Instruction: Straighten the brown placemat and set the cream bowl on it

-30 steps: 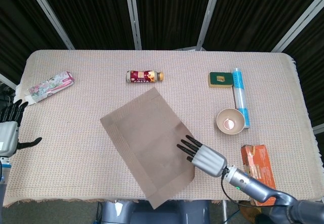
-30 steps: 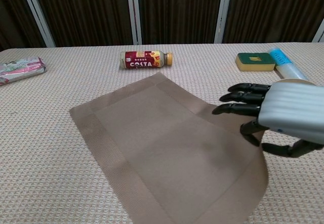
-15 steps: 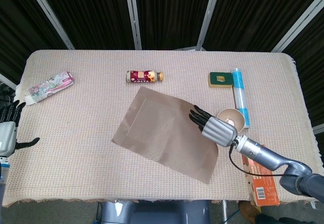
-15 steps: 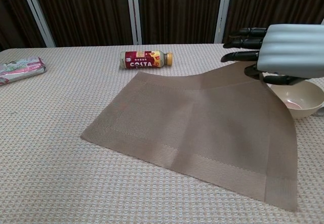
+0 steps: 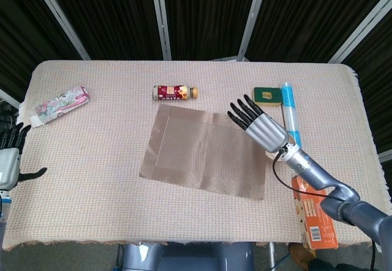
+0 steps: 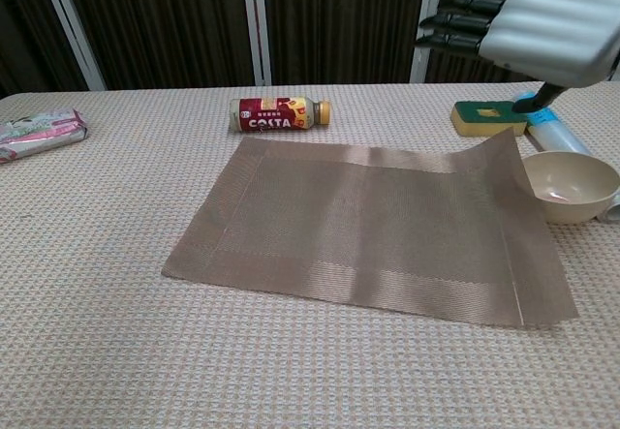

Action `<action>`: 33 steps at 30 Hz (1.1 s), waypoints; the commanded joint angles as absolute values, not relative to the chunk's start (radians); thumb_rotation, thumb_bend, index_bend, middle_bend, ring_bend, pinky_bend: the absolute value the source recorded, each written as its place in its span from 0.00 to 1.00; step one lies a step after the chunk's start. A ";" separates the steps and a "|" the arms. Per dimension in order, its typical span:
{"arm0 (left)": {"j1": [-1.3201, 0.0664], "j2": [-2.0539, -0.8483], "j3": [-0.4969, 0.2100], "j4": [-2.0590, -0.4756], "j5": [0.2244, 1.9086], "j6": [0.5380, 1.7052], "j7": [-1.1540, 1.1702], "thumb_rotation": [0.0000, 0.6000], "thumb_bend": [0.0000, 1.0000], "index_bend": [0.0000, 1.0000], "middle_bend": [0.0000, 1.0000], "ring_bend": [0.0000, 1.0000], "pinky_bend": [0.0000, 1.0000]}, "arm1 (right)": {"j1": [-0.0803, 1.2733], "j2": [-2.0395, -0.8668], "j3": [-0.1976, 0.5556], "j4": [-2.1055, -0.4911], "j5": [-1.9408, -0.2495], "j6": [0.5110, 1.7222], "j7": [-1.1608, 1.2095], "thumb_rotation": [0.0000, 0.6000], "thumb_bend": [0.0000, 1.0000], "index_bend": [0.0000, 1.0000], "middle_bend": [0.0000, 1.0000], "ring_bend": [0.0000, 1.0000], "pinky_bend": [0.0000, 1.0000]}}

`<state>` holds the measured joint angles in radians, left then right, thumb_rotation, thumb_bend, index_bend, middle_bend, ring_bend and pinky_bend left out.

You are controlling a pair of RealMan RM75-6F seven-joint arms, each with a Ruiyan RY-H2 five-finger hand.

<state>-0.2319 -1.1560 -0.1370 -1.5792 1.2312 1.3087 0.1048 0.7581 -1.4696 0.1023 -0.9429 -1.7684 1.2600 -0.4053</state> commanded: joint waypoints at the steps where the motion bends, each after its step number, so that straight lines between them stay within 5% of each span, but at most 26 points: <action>1: -0.238 -1.165 -0.129 -1.571 1.250 1.301 0.102 1.00 0.00 0.00 0.00 0.00 0.00 | 0.667 -1.452 0.158 -1.069 -1.660 1.334 -0.381 1.00 0.00 0.00 0.00 0.00 0.00; 11: -0.269 -1.238 -0.092 -1.520 1.372 1.300 0.088 1.00 0.00 0.00 0.00 0.00 0.00 | 0.437 -1.301 0.157 -1.527 -1.443 1.438 -0.383 1.00 0.00 0.00 0.00 0.00 0.00; 15: -0.313 -1.305 -0.077 -1.454 1.450 1.276 0.055 1.00 0.03 0.11 0.00 0.00 0.00 | 0.352 -1.270 0.118 -1.616 -1.430 1.506 -0.389 1.00 0.00 0.00 0.00 0.00 0.00; 22: -0.413 -1.423 -0.049 -1.317 1.570 1.203 0.009 1.00 0.15 0.24 0.00 0.00 0.00 | 0.253 -1.276 0.052 -1.671 -1.464 1.589 -0.387 1.00 0.00 0.00 0.00 0.00 0.00; 33: -0.507 -1.631 -0.026 -1.138 1.625 1.132 -0.004 1.00 0.15 0.28 0.00 0.00 0.00 | 0.161 -1.322 0.010 -1.693 -1.490 1.652 -0.397 1.00 0.00 0.00 0.00 0.00 0.00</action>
<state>-0.4909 -1.5882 -0.0345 -1.1855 1.6063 1.1283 0.0153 0.1696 -1.3104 0.0112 -1.7127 -1.4803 1.6416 -0.3953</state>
